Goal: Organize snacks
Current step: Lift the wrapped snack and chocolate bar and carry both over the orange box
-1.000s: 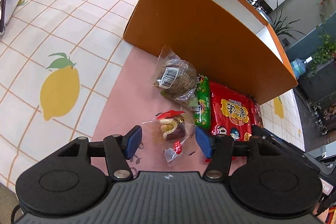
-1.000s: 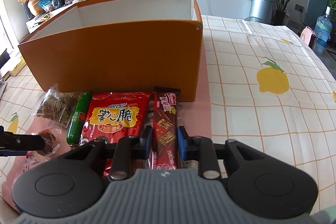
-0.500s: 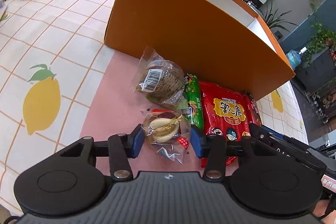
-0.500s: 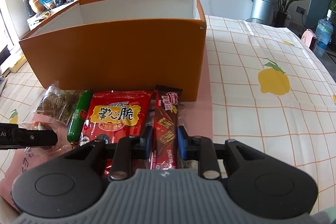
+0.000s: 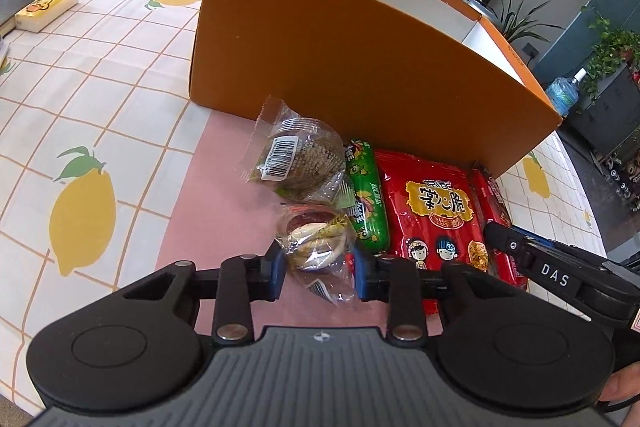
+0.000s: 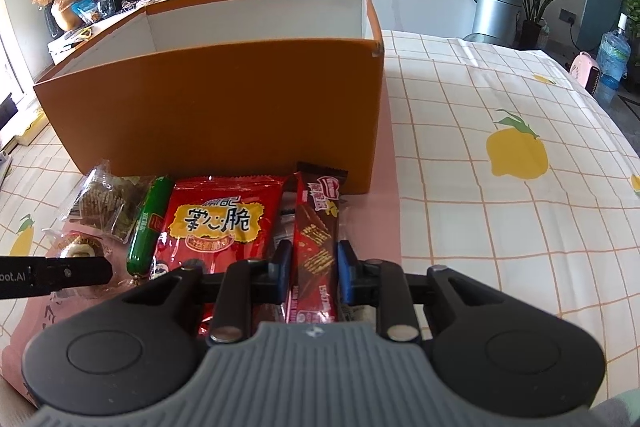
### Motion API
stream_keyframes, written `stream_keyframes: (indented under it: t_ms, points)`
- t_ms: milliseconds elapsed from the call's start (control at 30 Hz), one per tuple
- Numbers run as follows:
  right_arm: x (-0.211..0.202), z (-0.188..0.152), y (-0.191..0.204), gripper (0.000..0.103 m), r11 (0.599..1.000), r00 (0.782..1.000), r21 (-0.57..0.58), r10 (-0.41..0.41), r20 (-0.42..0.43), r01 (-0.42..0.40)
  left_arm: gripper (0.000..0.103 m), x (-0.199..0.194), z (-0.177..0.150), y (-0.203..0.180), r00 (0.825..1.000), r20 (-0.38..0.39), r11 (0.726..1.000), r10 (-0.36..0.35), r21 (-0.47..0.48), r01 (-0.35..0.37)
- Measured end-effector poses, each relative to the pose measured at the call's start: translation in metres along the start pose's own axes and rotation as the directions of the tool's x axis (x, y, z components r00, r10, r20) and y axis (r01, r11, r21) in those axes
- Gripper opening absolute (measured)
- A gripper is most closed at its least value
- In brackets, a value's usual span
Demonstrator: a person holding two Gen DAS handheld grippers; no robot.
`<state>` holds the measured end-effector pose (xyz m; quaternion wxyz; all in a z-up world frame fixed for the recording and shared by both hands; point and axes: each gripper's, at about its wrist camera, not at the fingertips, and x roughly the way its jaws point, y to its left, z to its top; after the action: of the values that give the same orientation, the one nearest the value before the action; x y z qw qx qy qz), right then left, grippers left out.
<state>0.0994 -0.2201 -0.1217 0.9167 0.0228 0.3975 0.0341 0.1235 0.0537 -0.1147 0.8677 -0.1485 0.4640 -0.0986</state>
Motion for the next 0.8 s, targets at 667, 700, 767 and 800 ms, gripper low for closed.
stream_keyframes:
  t_ms: [667, 700, 767, 800]
  points:
    - [-0.051, -0.008, -0.003, 0.021, 0.999, 0.993, 0.026, 0.045, 0.109, -0.048, 0.036, -0.053, 0.009, -0.024, 0.994, 0.105, 0.998, -0.042, 0.054, 0.037]
    - [-0.055, -0.008, -0.004, 0.021, 0.998, 0.992, 0.033, 0.049, 0.113, -0.053, 0.036, -0.056, 0.01, -0.026, 0.993, 0.112, 0.997, -0.045, 0.06, 0.039]
    - [-0.063, -0.007, -0.005, 0.021, 0.997, 0.991, 0.046, 0.063, 0.121, -0.069, 0.036, -0.062, 0.011, -0.032, 0.991, 0.123, 0.997, -0.05, 0.071, 0.041]
    - [-0.068, -0.007, -0.006, 0.021, 0.996, 0.99, 0.051, 0.069, 0.125, -0.076, 0.036, -0.064, 0.012, -0.035, 0.99, 0.128, 0.996, -0.053, 0.079, 0.043]
